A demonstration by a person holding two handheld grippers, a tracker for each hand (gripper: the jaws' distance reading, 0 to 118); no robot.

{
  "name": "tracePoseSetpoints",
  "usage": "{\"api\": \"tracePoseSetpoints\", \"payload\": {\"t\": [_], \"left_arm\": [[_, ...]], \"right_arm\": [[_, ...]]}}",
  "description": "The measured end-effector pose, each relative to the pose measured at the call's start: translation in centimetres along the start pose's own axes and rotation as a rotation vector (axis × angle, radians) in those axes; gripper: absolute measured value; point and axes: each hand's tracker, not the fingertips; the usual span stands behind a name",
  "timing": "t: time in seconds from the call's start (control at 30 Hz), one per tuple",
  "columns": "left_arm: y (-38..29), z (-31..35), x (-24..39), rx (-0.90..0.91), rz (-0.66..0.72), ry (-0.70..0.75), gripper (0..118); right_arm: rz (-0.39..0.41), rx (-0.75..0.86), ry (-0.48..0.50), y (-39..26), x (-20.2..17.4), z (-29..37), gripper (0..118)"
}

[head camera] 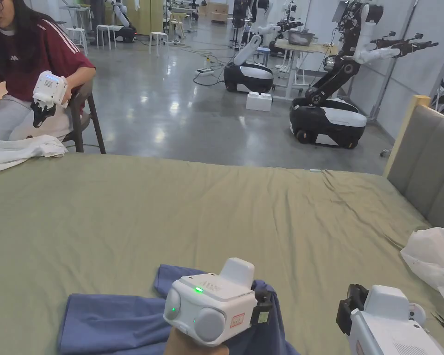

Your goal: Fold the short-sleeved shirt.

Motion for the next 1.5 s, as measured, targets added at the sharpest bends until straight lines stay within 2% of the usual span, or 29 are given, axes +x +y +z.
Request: {"api": "tracePoseSetpoints", "payload": {"t": [0.13,0.27,0.37,0.43,0.53,0.6,0.9,1.0,1.13,1.23,1.27,1.3,1.33,1.4,1.43,1.5], "left_arm": [[0.6,3.4,-1.9,0.11,0.01,0.052,79],[1.4,7.6,-5.0,0.211,0.037,0.145,79],[1.3,10.8,-7.3,0.297,0.024,0.287,72],[1.1,12.8,-8.5,0.341,0.039,0.381,56],[0.4,15.2,-10.4,0.395,0.085,0.485,18],[-0.3,16.7,-11.5,0.423,0.11,0.551,0],[-2.8,19.6,-15.0,0.411,0.148,0.676,0],[-3.5,17.9,-18.0,0.246,0.203,0.663,0],[-4.5,13.9,-24.2,0.036,0.327,0.568,0],[-4.7,10.6,-28.3,-0.09,0.371,0.568,0],[-4.7,9.6,-29.7,-0.121,0.387,0.553,1],[-4.7,8.7,-30.6,-0.161,0.402,0.535,14],[-4.8,7.8,-31.5,-0.194,0.421,0.532,32],[-5.1,6.0,-33.2,-0.245,0.431,0.525,76],[-5.2,5.3,-33.7,-0.265,0.435,0.527,83],[-6.0,3.4,-34.7,-0.322,0.447,0.553,82]], "right_arm": [[0.007,0.012,0.036,0.7,-0.9,0.3,4],[0.017,0.056,0.081,2.3,-2.9,0.7,4],[0.026,0.109,0.113,3.5,-4.7,1.0,4],[0.033,0.132,0.117,4.0,-5.9,1.2,4],[0.031,0.171,0.132,4.5,-7.6,1.4,4],[0.03,0.186,0.132,4.6,-8.5,1.6,4],[0.016,0.212,0.145,5.0,-10.6,1.4,4],[0.024,0.186,0.154,4.6,-10.5,0.9,4],[0.032,0.145,0.152,3.9,-9.9,0.2,4],[0.037,0.118,0.142,3.5,-9.1,-0.3,4],[0.044,0.11,0.137,3.3,-8.8,-0.4,4],[0.049,0.105,0.133,3.2,-8.5,-0.5,4],[0.055,0.098,0.127,2.9,-8.2,-0.6,4],[0.065,0.082,0.112,2.5,-7.5,-0.9,4],[0.067,0.074,0.106,2.3,-7.2,-1.0,4],[0.07,0.052,0.086,1.7,-6.3,-1.3,4]]}}
